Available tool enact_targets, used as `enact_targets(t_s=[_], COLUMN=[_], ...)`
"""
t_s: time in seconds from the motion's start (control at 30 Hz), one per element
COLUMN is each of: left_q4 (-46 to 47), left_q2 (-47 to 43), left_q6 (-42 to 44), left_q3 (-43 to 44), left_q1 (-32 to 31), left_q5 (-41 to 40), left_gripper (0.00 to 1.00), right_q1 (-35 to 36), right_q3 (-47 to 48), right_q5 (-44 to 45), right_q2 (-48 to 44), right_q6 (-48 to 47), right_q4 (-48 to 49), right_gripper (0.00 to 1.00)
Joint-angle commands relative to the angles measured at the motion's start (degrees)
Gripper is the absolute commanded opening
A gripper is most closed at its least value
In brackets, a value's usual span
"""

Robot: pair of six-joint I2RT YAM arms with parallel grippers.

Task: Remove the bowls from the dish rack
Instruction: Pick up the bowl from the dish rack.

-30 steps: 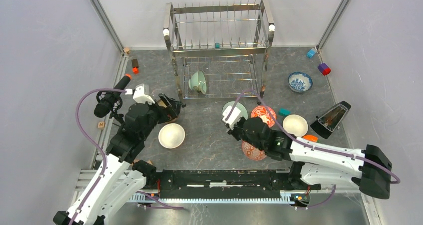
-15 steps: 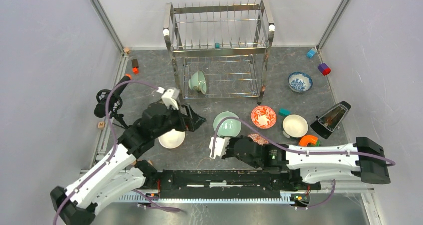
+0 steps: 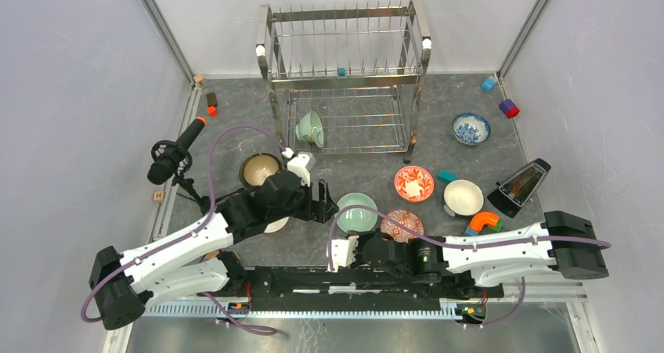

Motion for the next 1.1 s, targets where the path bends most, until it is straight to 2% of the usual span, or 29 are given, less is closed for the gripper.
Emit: enact_targets(t_s=[0.0,0.57,0.8,0.97,1.07], left_q4=[0.2,1.2,1.3,1.3,1.5], left_q2=[3.2,15.8,19.3,20.7,21.4], left_q6=[2.3,2.3,1.3,1.2,1.0], left_q3=[3.1,7.6,8.4,8.9,9.1], left_q1=[-2.4,-9.4,-10.0,-10.3,-10.8], left_q5=[-3.3,-8.9,-10.3,-10.4,-10.3], left_gripper=[0.88,0.63,0.41,0.35,0.27], right_q1=[0.6,2.2,2.4,2.4,2.4], right_q3=[0.0,-2.4,-2.7,-2.6,-2.6], right_q5=[2.1,3.5,3.9,3.9,3.7], right_q2=[-0.5,-2.0,-1.1,-0.9,-0.9], right_q6=[0.2,3.2,3.6,3.5,3.8], right_q4=[5.9,7.3,7.8,7.6,7.6], right_gripper=[0.00,0.00,0.00,0.00,0.00])
